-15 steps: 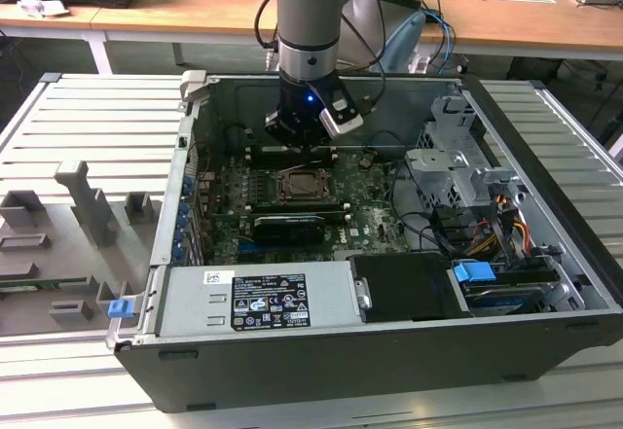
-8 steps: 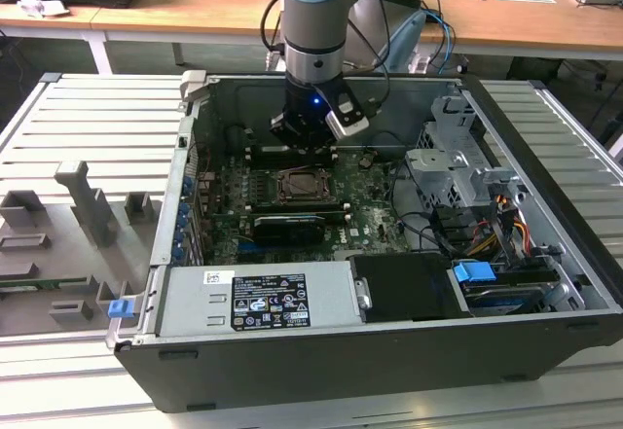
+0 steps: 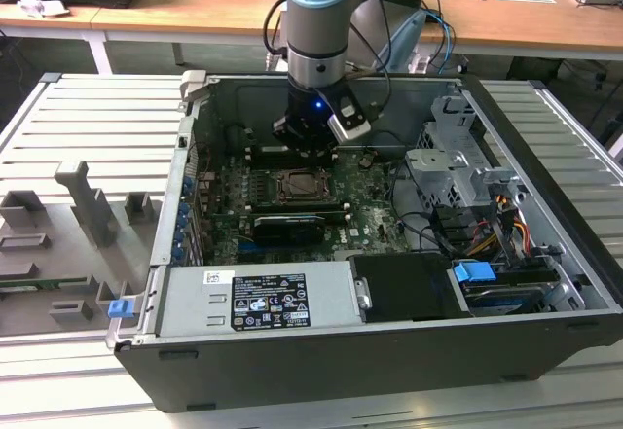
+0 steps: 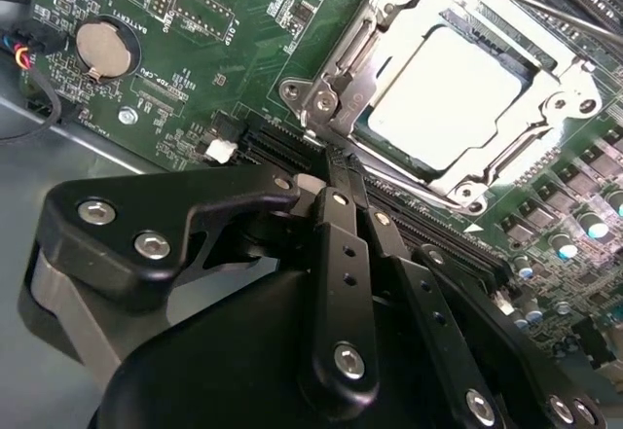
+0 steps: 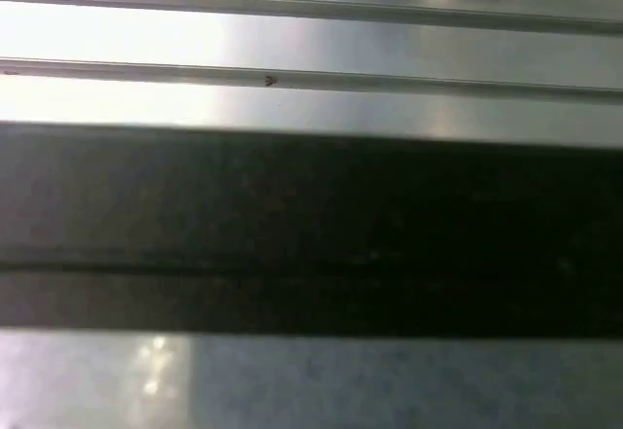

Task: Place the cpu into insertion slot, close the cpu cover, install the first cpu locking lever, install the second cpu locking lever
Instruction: 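Install the first cpu locking lever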

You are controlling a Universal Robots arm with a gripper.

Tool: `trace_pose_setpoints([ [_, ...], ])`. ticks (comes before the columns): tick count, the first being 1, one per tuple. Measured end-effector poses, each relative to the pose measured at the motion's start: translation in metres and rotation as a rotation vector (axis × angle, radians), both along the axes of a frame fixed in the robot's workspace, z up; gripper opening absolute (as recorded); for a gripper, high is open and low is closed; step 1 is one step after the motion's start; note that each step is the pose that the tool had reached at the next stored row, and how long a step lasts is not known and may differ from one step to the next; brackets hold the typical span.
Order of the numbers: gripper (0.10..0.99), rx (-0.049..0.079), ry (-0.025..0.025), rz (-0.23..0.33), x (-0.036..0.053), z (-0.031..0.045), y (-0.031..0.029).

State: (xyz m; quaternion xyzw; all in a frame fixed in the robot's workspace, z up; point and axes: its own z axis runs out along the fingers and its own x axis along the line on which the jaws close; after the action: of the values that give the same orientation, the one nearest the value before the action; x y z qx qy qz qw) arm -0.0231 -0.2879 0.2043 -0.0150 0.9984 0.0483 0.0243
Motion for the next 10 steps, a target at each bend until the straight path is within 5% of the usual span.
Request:
trace_pose_setpoints([
  [10, 0.106, -0.011, 0.0012, 0.000, 0.0002, -0.0027, -0.0001],
])
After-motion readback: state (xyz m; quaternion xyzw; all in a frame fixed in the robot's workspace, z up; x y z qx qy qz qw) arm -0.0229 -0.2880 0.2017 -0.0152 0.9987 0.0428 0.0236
